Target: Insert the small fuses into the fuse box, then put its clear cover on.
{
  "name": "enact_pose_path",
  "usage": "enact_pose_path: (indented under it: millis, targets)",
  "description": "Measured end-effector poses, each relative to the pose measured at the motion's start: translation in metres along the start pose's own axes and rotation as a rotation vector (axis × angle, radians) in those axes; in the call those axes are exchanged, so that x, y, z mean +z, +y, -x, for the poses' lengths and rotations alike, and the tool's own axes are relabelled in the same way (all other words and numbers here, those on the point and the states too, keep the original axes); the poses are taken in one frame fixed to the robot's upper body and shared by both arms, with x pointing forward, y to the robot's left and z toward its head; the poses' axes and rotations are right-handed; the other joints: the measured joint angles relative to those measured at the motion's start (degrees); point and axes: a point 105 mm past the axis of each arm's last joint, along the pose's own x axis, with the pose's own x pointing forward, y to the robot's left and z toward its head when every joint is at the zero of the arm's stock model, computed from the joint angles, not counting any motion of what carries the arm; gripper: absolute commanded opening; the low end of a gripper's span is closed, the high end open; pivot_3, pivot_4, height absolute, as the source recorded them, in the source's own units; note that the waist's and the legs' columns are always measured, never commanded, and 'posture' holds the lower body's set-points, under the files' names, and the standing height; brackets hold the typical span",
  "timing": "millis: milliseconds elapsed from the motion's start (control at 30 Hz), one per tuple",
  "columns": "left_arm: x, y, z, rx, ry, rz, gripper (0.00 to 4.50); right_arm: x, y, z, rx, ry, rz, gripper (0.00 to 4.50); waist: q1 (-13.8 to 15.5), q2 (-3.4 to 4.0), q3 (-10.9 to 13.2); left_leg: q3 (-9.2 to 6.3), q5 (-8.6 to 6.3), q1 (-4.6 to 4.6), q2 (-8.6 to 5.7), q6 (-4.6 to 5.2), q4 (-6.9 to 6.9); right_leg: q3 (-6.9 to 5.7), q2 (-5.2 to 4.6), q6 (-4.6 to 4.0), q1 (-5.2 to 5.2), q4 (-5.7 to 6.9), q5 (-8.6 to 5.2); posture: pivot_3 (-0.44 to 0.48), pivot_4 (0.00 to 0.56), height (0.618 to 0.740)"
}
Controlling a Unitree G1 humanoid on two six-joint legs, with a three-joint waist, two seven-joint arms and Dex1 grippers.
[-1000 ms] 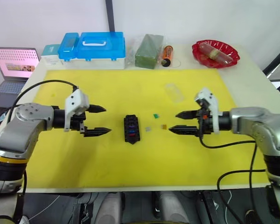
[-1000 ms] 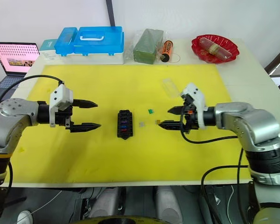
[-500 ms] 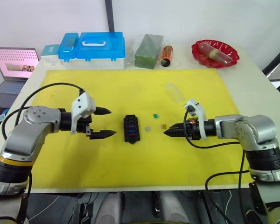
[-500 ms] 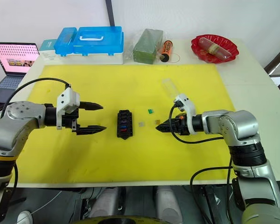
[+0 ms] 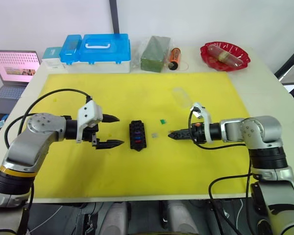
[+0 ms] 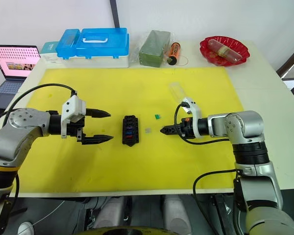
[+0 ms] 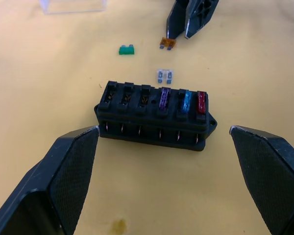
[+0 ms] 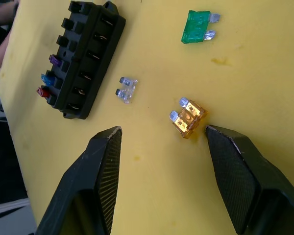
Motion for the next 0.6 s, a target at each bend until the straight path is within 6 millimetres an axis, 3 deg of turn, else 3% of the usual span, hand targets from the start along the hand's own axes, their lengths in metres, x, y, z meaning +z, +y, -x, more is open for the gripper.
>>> enact_pose_path:
  millis: [67, 167, 367, 600]
  targets:
    - [0.0004, -0.0001, -0.0004, 0.000, -0.004, -0.003, 4.50, 0.0012, 0.0006, -0.0024, 0.003, -0.002, -0.007, 2.81, -0.08, 0.00, 0.00, 0.00, 0.00, 0.00, 0.00, 0.00, -0.01, 0.00, 0.01, 0.00, 0.00, 0.00, 0.00, 0.000, 0.150, 0.740]
    - [0.0002, -0.0004, -0.0011, -0.002, -0.004, -0.004, 4.50, 0.0017, -0.0001, -0.0044, 0.003, -0.007, -0.017, 2.27, -0.09, 0.00, 0.00, 0.00, 0.00, 0.01, 0.00, 0.00, -0.01, 0.00, 0.01, 0.00, 0.00, 0.00, 0.00, 0.000, 0.150, 0.740]
    - [0.0000, -0.0006, -0.0021, -0.002, -0.004, -0.007, 4.50, 0.0005, -0.0040, -0.0074, -0.004, -0.006, -0.043, 0.12, -0.03, 0.01, 0.00, 0.00, 0.00, 0.00, 0.00, 0.00, -0.01, 0.00, 0.01, 0.00, 0.00, 0.01, 0.00, 0.000, 0.150, 0.740]
    - [-0.0003, 0.0002, -0.0024, 0.005, -0.002, -0.012, 4.50, 0.0038, -0.0026, -0.0065, -0.006, -0.001, -0.026, 0.02, 0.00, 0.01, 0.00, 0.00, 0.00, 0.00, 0.00, 0.00, 0.00, 0.00, 0.00, 0.00, 0.00, 0.01, 0.00, 0.000, 0.150, 0.740]
